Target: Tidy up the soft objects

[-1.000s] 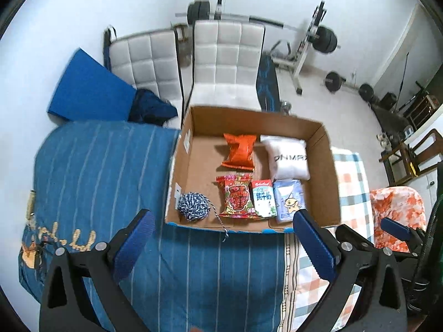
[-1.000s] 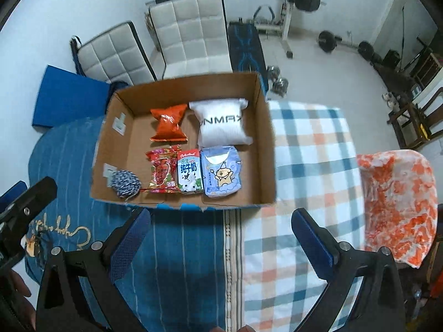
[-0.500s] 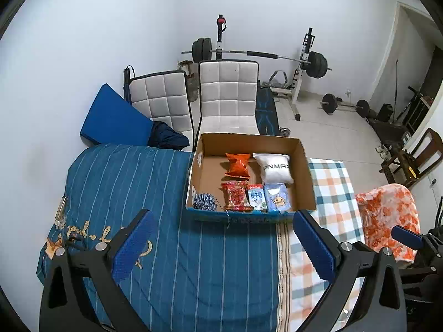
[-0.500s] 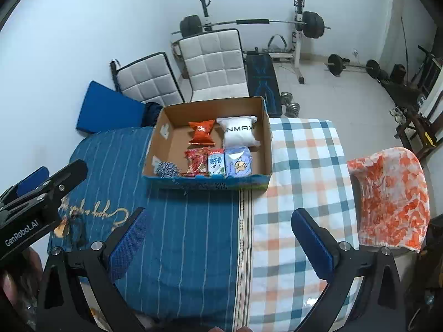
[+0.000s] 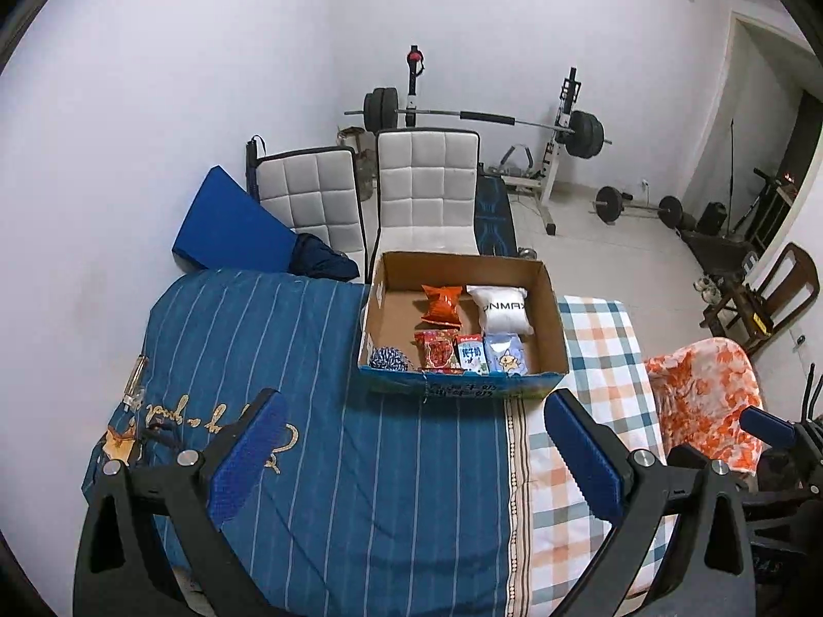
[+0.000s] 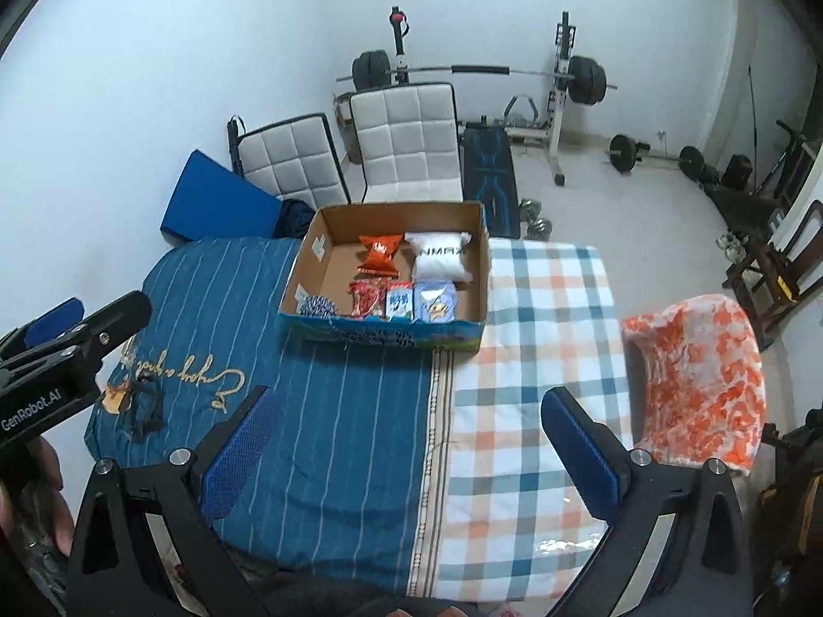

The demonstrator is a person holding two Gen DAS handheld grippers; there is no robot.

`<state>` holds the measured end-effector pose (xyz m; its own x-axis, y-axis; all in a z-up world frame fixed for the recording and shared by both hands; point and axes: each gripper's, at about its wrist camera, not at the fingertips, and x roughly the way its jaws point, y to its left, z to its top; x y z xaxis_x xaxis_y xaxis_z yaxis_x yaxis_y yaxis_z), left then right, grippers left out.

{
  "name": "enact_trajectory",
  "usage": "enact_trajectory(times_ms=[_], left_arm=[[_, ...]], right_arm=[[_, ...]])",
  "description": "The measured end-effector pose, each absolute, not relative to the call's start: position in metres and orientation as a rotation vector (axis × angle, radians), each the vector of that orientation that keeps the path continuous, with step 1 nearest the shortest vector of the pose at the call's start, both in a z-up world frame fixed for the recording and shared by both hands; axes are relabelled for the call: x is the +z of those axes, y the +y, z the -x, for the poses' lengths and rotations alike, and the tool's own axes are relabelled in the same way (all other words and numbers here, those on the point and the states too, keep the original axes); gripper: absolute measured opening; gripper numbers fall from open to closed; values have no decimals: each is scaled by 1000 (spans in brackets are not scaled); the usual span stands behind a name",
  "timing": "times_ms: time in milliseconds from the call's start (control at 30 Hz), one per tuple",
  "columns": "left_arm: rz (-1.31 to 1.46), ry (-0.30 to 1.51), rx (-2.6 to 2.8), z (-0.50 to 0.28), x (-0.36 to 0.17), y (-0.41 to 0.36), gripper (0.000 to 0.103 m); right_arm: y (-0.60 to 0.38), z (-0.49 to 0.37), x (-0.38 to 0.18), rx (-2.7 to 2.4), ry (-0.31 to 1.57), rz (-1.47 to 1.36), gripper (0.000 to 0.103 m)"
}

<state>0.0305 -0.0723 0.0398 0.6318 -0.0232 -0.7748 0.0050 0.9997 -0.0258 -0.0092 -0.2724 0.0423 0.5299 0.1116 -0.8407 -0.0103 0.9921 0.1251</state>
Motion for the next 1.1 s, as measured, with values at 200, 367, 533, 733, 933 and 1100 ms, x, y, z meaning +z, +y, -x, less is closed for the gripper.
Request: enact_trajectory(times_ms=[200,367,533,733,933,1100], left_arm=[[32,862,8,-30,44,-69,103],[17,841,31,-32,46,-70,103],[12,826,30,-39,47,-72,103],[8,819,37,-54,47,-73,103],[13,811,42,-60,48,-71,103],[12,813,45,-63,48,-70,103]], right_arm=[[-275,0,56,36,956,-102,103],[-278,-9,68,11,905,-97,103],[-281,-21,72,-4,890,-94,103],[-283,-39,63,-6,911,-102,103],[-283,-43,58,-7,922,-100,103],[-283,-44,57,-13,920,-104,103]])
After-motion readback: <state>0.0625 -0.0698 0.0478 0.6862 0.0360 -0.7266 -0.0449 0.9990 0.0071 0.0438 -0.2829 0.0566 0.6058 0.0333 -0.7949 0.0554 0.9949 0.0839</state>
